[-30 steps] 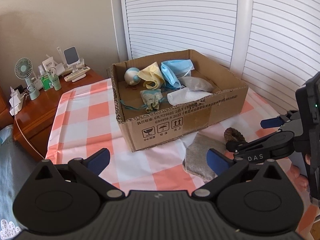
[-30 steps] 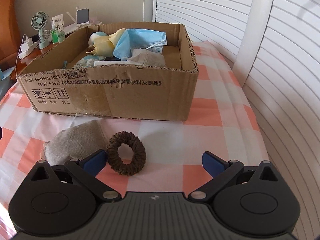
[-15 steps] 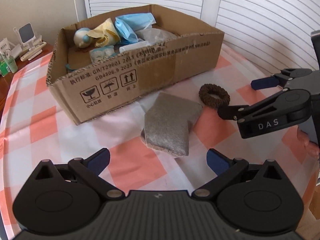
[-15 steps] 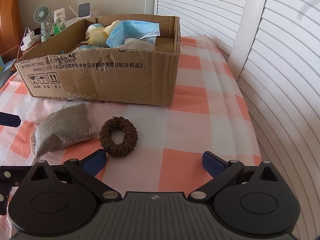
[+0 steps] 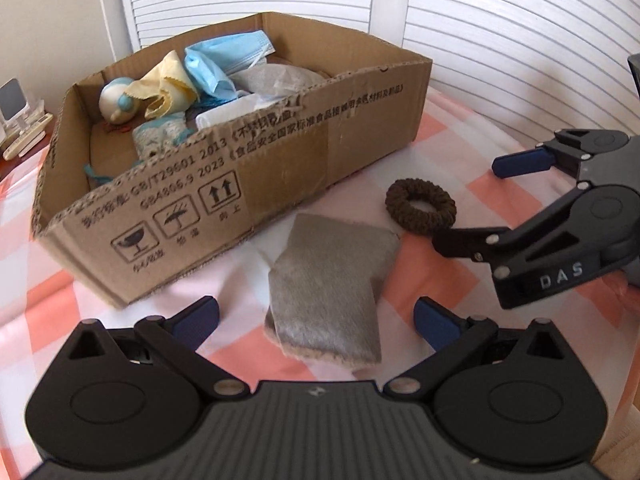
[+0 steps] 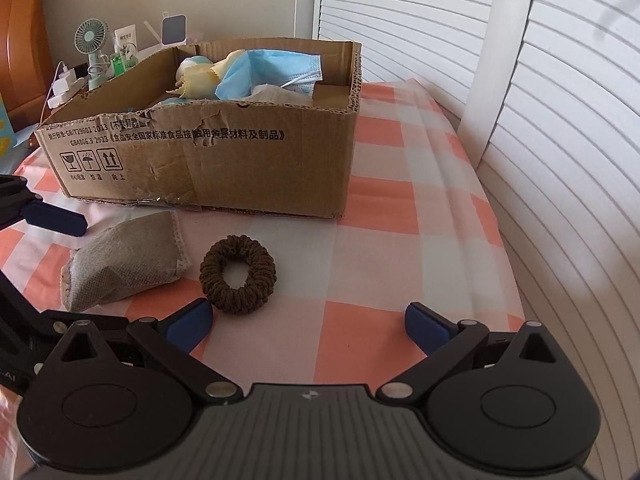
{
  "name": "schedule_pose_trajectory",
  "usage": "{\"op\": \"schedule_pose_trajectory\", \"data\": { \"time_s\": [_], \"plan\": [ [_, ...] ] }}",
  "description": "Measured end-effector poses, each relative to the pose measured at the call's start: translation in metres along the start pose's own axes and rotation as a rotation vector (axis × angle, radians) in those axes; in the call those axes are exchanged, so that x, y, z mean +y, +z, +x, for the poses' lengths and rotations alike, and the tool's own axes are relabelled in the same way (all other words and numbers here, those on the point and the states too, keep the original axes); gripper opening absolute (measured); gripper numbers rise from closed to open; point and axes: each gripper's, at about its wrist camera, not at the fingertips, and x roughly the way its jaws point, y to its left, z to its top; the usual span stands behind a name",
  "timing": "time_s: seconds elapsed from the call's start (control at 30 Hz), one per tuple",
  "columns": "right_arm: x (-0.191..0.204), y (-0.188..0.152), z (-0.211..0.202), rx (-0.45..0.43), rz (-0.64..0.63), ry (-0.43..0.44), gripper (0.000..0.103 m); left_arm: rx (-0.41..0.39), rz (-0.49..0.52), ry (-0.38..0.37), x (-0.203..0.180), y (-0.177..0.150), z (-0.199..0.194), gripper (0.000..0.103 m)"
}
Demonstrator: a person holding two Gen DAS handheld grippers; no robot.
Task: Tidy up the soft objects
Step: 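Withdraw both tools from the box toward the grey pouch and hair tie, then grasp the grey pouch with the left gripper while the right gripper grasps the brown hair tie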
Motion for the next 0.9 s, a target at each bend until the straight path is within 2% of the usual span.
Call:
{"op": "schedule_pose_trajectory", "data": {
  "time_s": [0.4, 0.6, 0.67, 0.77, 0.9],
  "plan": [
    [-0.003, -0.003, -0.002, -0.015, -0.007, 0.009, 0.103, -0.006, 0.061, -0.042, 0.002, 0.014, 0.012, 0.101],
    [-0.002, -0.002, -0.002, -0.016, -0.006, 0.007, 0.103, -0.022, 0.049, -0.033, 0.002, 0.016, 0.006, 0.075],
    [-0.002, -0.003, -0.003, -0.017, -0.006, 0.005, 0.103, -0.023, 0.049, -0.033, 0.003, 0.016, 0.004, 0.062],
    [-0.001, -0.003, -0.003, -0.018, -0.006, 0.002, 0.103, -0.027, 0.049, -0.024, 0.003, 0.015, -0.001, 0.051],
    [0.0, -0.003, -0.003, -0.02, -0.005, 0.001, 0.103, -0.028, -0.003, -0.013, 0.011, 0.009, -0.008, 0.048]
  ]
}}
